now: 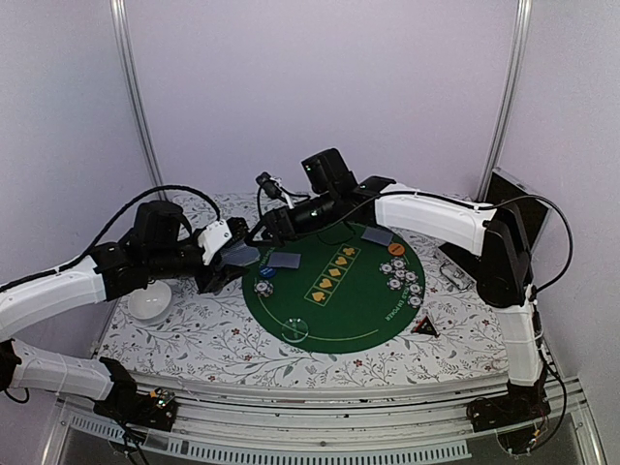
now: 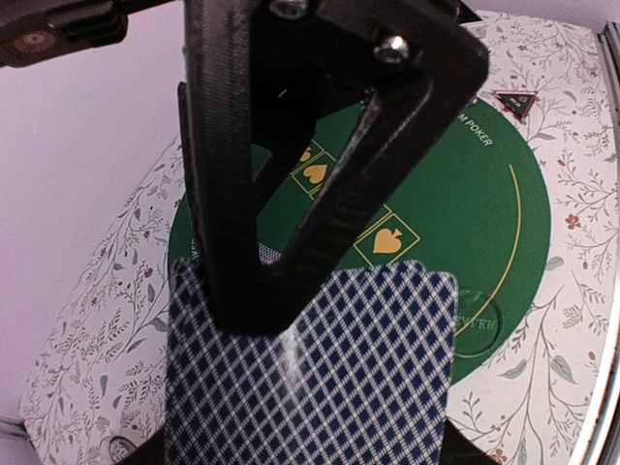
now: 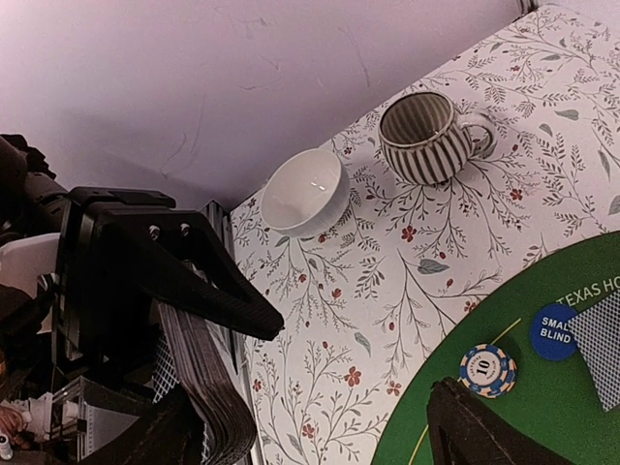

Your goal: Distribute texas hold em gaming equipment

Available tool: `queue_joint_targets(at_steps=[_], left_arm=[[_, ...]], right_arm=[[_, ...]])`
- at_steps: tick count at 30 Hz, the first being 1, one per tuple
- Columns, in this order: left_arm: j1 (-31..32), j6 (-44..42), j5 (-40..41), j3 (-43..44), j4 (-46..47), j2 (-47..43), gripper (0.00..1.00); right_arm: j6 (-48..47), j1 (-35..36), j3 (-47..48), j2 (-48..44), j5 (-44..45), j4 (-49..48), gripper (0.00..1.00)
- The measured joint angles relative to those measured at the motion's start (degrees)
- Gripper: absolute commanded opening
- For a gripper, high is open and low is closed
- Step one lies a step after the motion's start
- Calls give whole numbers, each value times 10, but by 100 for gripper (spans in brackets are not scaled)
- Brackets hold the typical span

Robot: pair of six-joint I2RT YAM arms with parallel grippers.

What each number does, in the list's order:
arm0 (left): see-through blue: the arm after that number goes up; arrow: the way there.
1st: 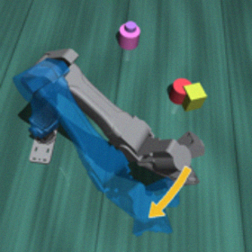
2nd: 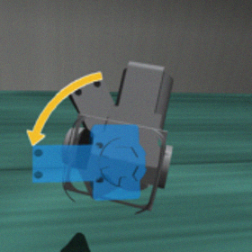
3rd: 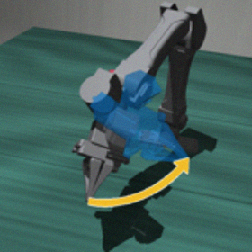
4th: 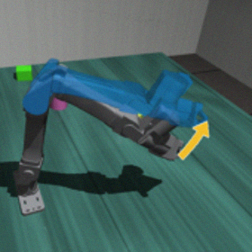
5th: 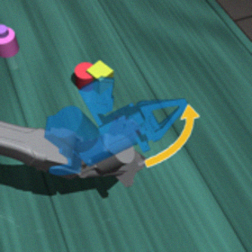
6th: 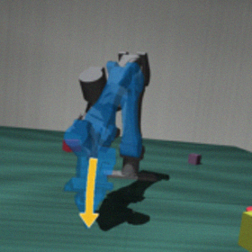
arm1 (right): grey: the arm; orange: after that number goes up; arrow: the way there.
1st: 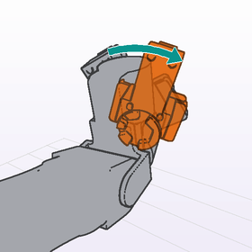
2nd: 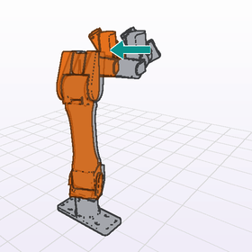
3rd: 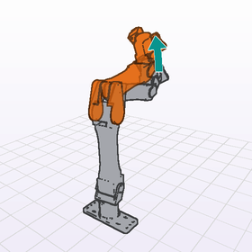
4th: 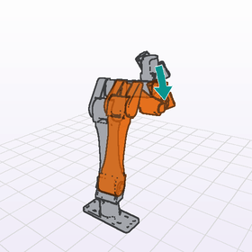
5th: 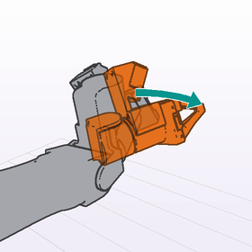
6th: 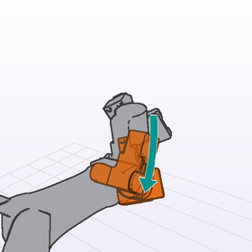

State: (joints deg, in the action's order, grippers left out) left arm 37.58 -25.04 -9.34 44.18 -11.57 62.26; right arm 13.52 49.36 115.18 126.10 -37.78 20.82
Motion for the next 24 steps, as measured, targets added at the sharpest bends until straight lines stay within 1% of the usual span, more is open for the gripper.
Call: queue_joint_targets(at_steps=[3,8,12,14,17,19,21,24], left_arm=[[0,0,0,0,2,0,56],[0,0,0,0,4,0,56],[0,0,-1,0,4,0,56],[0,0,-2,0,4,0,56],[0,0,-2,0,4,0,56],[0,0,-2,0,4,0,56],[0,0,-2,0,4,0,56],[0,0,-3,0,4,0,56]], right_arm=[[-9,-1,1,-4,-2,10,72],[-14,-3,14,-5,-19,23,67],[-12,-5,21,-5,-37,25,77],[-11,-5,25,-5,-49,27,79],[-11,-2,28,-5,-56,28,79],[-10,0,28,-4,-54,30,78],[-9,1,29,-4,-47,36,75],[-12,2,34,-3,-37,50,65]])
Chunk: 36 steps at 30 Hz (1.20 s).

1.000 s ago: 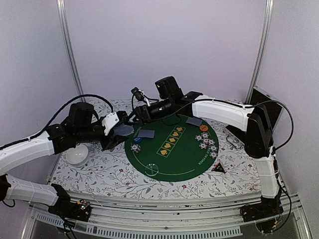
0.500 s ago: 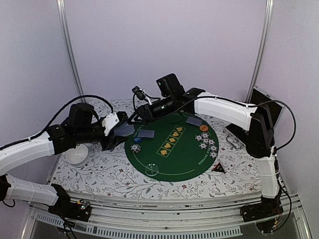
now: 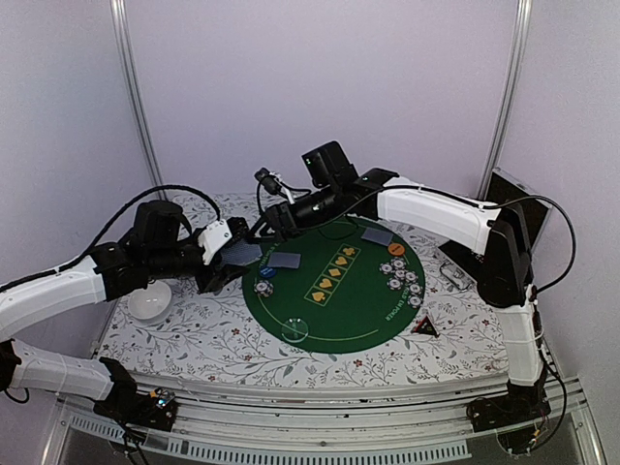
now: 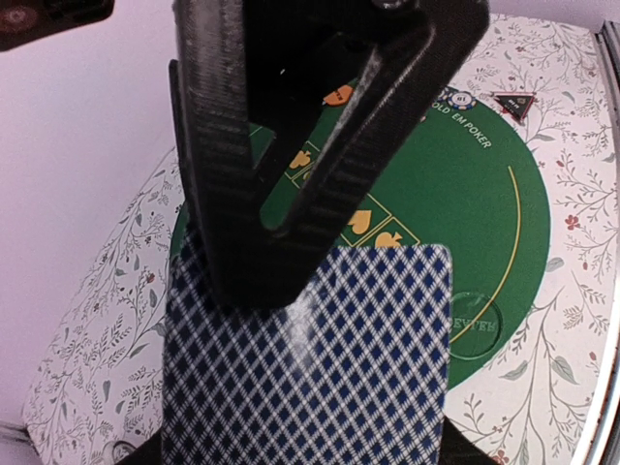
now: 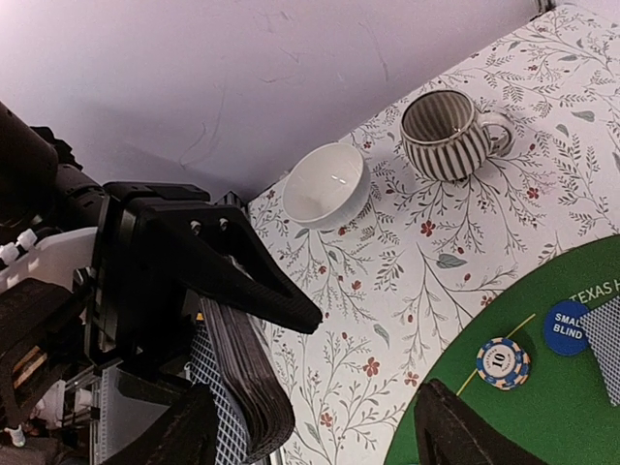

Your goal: Distribute texas hold em gaming equipment

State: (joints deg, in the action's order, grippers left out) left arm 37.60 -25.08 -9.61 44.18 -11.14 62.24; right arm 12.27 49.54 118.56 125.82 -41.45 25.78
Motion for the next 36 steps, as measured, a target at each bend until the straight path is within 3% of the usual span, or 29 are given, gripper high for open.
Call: queue_joint_targets(at_steps=[13,17,36], left_arm=[[0,0,3,0,-1,0,56],[0,0,2,0,0,0,56],[0,0,2,0,2,0,56]], right_arm=[[-16,0,19,0,9,46,25],[-9,-1,32,0,-7,50,6],[5,-17,39,-9,-38,73,1]])
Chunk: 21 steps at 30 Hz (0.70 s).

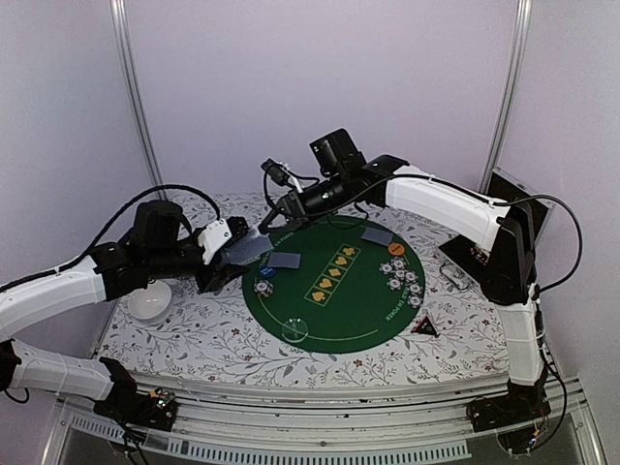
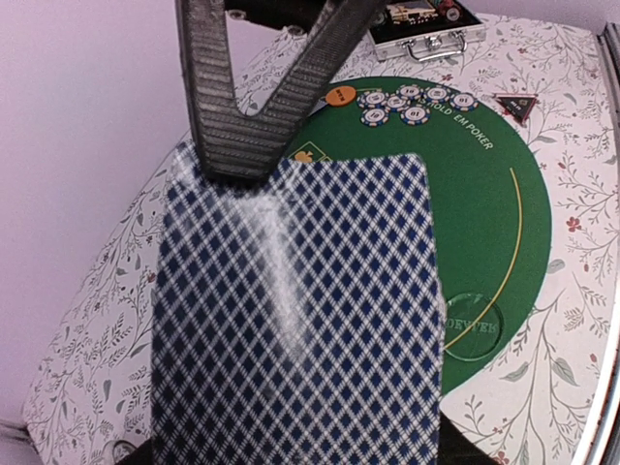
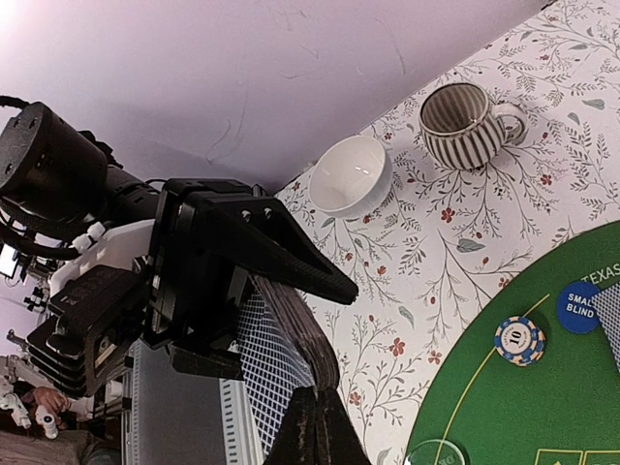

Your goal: Distribute texas hold em gaming equipment

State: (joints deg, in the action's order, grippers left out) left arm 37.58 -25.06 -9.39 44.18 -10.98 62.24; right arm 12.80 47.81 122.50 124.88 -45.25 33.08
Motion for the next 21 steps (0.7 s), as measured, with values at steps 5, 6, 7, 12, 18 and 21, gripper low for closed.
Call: queue_joint_targets(at_steps=[5,6,7,12,18,21], left_arm=[[0,0,-1,0,0,0,56],[0,0,-1,0,0,0,56],[0,0,-1,0,0,0,56],[0,0,-2,0,0,0,56],[0,0,-2,0,0,0,56],[0,0,-2,0,0,0,56]], right_arm=[[12,-2,0,0,-19,-5,1],[15,-3,0,0,-22,-9,1],[17,-3,0,0,-27,-14,1],[32,-4,0,-2,-41,-31,1],[40,-7,-2,-16,-44,-41,1],[43,-7,-17,-26,-45,-47,2]])
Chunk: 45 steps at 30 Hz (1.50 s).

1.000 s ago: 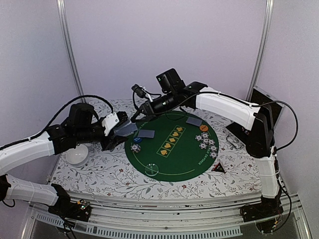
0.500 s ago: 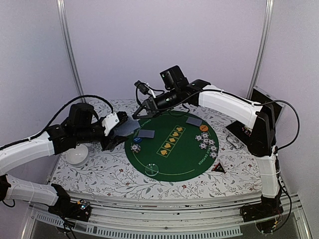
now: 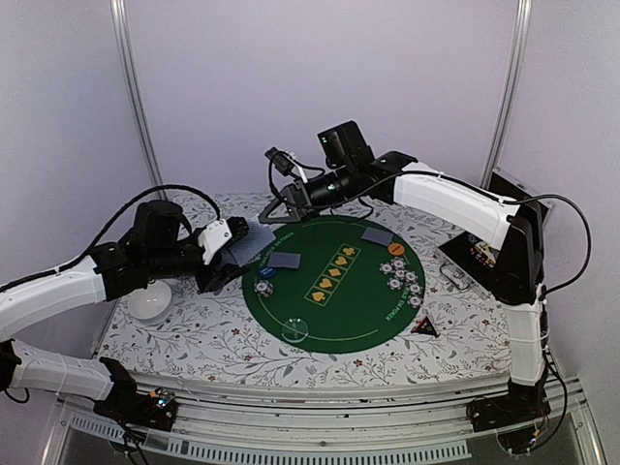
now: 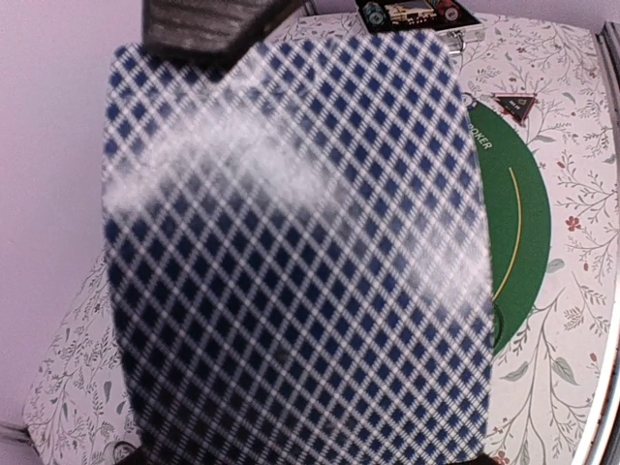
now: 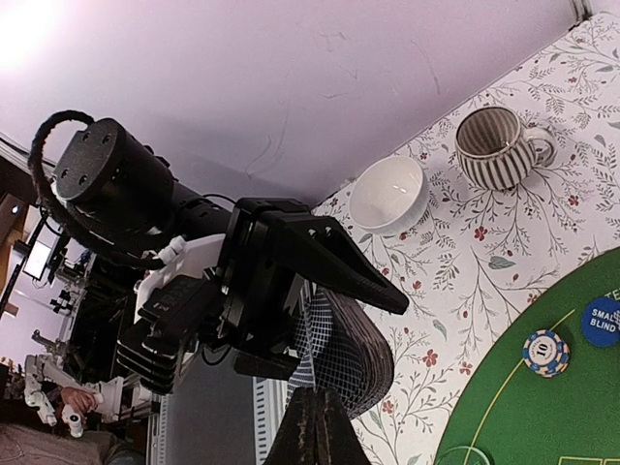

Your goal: Distribute texas hold em gaming equipment

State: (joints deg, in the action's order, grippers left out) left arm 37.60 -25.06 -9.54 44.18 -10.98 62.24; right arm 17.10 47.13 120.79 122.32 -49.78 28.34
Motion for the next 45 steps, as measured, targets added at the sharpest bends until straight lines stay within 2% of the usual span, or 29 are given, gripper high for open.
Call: queue_joint_targets(at_steps=[4,9,12,13,16,18,26,34,38,42,45], left_arm=[[0,0,0,0,-1,0,56],[0,0,0,0,0,0,55],[0,0,0,0,0,-1,55],[0,0,0,0,0,-1,55],[0,0,0,0,0,-2,55],[0,0,0,0,0,-2,55],[0,0,1,0,0,-4,55],[0,0,1,0,0,-4,55],[0,0,1,0,0,-4,55],[0,0,0,0,0,-4,55],[0,0,0,0,0,-4,55]], right_arm=[[3,1,-22,-2,-1,-3,5],[13,1,-31,-2,-3,-5,17],[19,2,-31,-2,-13,-10,18],[21,3,-31,-2,-17,-13,18],[27,6,-31,-2,-27,-20,6],[31,9,-31,-2,-32,-24,2],[45,-5,-31,-3,-40,-27,1],[79,-78,-39,-55,-43,-59,1],[112,-137,-115,-142,5,-123,1],[163,-215,-274,-235,105,-241,1],[198,-261,-361,-237,185,-307,1]])
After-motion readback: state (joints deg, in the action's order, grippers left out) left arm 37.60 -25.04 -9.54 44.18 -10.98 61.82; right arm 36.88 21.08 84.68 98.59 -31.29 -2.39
